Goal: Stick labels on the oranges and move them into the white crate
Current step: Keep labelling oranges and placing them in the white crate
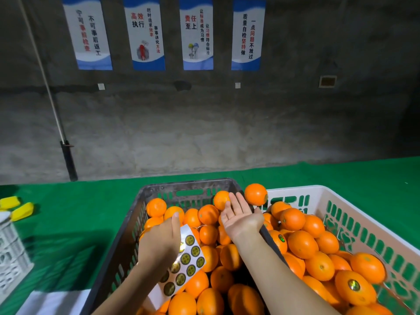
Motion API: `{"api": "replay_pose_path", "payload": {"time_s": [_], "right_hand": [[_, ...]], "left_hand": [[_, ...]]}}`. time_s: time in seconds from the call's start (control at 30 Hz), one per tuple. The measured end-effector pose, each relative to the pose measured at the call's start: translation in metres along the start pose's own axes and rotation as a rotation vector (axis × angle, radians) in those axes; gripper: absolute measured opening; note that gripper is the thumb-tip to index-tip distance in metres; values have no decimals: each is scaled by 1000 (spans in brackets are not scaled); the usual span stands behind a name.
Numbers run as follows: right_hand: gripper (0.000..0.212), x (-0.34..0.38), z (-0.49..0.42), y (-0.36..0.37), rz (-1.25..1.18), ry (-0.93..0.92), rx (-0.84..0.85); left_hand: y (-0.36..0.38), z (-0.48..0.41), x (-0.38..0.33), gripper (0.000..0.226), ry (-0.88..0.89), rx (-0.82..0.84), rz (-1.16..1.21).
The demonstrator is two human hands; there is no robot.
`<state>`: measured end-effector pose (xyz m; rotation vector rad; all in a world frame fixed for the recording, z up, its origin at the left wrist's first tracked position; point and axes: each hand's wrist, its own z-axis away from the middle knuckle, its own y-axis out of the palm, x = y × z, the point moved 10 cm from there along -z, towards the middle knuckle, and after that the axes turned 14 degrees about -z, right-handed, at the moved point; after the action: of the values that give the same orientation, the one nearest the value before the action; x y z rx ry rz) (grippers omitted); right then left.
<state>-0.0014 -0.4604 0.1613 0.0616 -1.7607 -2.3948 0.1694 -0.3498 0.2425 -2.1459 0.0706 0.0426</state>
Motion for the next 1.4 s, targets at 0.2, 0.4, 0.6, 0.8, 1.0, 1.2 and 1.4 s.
{"api": "replay_pose_path", "payload": {"time_s": [0.2, 0.4, 0.6, 0.8, 1.0, 1.2, 1.4], "right_hand": [[64, -2, -2, -1, -14, -11, -25], [35, -15, 10, 6, 964, -15, -20], [32, -89, 38, 11, 1441, 429, 462], [20, -70, 20, 15, 1462, 185, 428], [20, -39, 8, 21, 1343, -41, 286], [26, -29, 11, 25, 1299, -131, 270], [33, -22, 10, 33, 1325, -239, 287]], "left_hand": [[-3, -1, -1, 34, 63, -75, -366], [9, -4, -3, 3, 73, -13, -324], [22, -6, 24, 32, -184, 89, -136], [19, -6, 35, 42, -340, 49, 117], [19, -4, 42, 34, -386, 44, 202], [39, -10, 24, 67, -172, 209, -14], [41, -10, 28, 37, -195, 236, 71]]}}
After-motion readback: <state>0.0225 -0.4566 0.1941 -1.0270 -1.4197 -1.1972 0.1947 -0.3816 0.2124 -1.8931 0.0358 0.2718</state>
